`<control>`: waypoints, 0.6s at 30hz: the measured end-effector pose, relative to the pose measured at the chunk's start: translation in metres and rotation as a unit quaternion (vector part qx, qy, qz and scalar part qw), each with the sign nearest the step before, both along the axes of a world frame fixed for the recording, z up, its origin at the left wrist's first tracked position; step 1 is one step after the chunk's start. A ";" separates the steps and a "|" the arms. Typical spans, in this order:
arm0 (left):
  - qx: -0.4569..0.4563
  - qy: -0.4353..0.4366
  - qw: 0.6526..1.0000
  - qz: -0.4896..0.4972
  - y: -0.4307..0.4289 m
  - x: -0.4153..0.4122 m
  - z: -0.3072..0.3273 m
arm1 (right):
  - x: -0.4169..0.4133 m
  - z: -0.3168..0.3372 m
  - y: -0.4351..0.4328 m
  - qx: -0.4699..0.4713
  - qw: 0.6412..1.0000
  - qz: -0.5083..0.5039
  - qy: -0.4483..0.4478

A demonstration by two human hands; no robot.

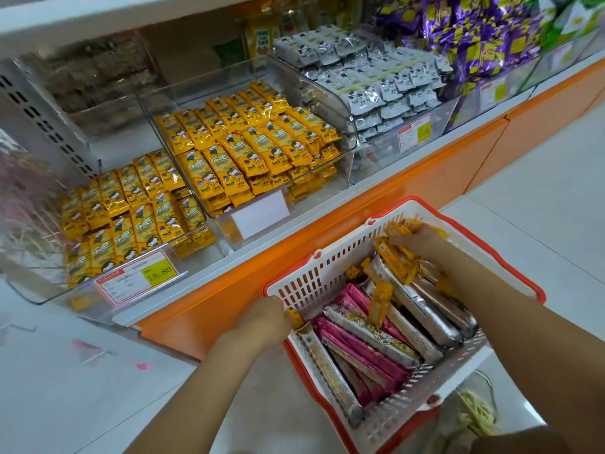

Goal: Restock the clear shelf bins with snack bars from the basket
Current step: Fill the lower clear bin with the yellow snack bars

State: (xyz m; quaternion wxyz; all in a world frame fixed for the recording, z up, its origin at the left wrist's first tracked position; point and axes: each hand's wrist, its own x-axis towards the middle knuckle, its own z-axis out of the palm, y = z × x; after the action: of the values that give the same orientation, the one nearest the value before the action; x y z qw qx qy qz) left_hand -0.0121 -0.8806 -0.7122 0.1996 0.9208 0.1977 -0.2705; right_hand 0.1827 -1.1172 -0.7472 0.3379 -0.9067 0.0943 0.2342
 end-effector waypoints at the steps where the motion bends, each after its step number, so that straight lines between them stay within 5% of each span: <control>1: -0.009 -0.009 1.000 0.000 0.000 -0.002 0.003 | -0.007 0.008 0.002 0.021 1.000 -0.009 -0.010; 6: -0.189 -0.115 0.972 0.080 -0.005 -0.005 0.024 | -0.084 0.064 0.028 0.189 0.978 0.014 -0.093; 10: -0.388 -0.147 0.883 0.217 -0.013 -0.019 0.051 | -0.156 0.082 0.057 0.201 0.954 0.109 -0.194; 16: -0.509 -0.205 0.783 0.292 -0.007 -0.058 0.078 | -0.219 0.087 0.090 0.206 0.910 0.183 -0.311; 18: -0.534 -0.215 0.761 0.300 0.001 -0.069 0.080 | -0.230 0.093 0.096 0.277 0.898 0.183 -0.288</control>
State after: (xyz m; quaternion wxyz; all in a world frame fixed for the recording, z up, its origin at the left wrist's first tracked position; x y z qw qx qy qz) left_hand -0.0815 -0.8799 -0.6324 0.7669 0.5932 0.2390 -0.0537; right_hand -0.0475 -1.0217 -0.6546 0.5391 -0.8055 -0.2432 0.0369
